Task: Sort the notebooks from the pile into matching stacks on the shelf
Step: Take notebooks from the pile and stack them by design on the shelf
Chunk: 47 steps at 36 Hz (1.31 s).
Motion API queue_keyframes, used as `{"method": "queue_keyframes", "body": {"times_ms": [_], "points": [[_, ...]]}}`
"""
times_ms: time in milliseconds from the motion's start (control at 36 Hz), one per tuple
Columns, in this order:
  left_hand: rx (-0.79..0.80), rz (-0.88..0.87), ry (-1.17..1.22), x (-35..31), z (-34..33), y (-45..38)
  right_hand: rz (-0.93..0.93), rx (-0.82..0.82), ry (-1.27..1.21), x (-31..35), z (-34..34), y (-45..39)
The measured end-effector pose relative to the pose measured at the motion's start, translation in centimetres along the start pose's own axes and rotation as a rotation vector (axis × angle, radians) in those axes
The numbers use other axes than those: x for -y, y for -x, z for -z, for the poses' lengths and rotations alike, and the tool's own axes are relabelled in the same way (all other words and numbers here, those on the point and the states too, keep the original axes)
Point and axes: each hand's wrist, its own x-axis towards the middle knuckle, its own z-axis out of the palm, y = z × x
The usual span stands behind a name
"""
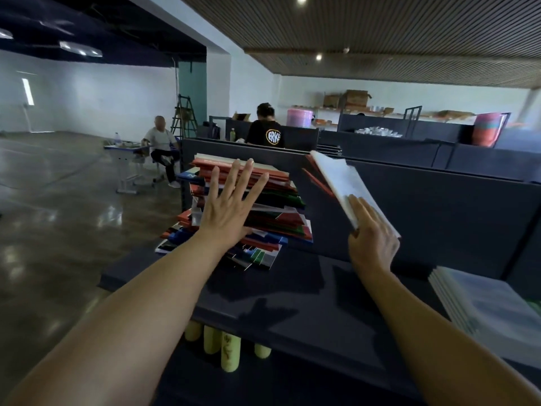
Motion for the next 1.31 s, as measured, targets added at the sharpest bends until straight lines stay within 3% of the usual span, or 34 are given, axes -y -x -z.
{"method": "queue_keyframes", "body": {"times_ms": [83, 194, 472, 694, 1306], "points": [[0.12, 0.047, 0.013, 0.6, -0.3, -1.0, -0.026, -0.024, -0.004, -0.8, -0.3, 2.1], [0.221, 0.146, 0.072, 1.8, -1.4, -1.1, 0.11, -0.012, 0.112, -3.3, -1.0, 4.8], [0.228, 0.205, 0.208, 4.3, -2.1, -1.9, 0.095, 0.166, 0.208, -4.5, -2.9, 7.4], [0.212, 0.23, 0.229, 5.1, -2.8, -1.7, 0.001, 0.182, 0.166, -3.3, -3.9, 8.1], [0.172, 0.197, 0.148, 4.2, -1.9, -0.1, -0.042, 0.167, 0.165, -3.5, -3.3, 8.6]]}}
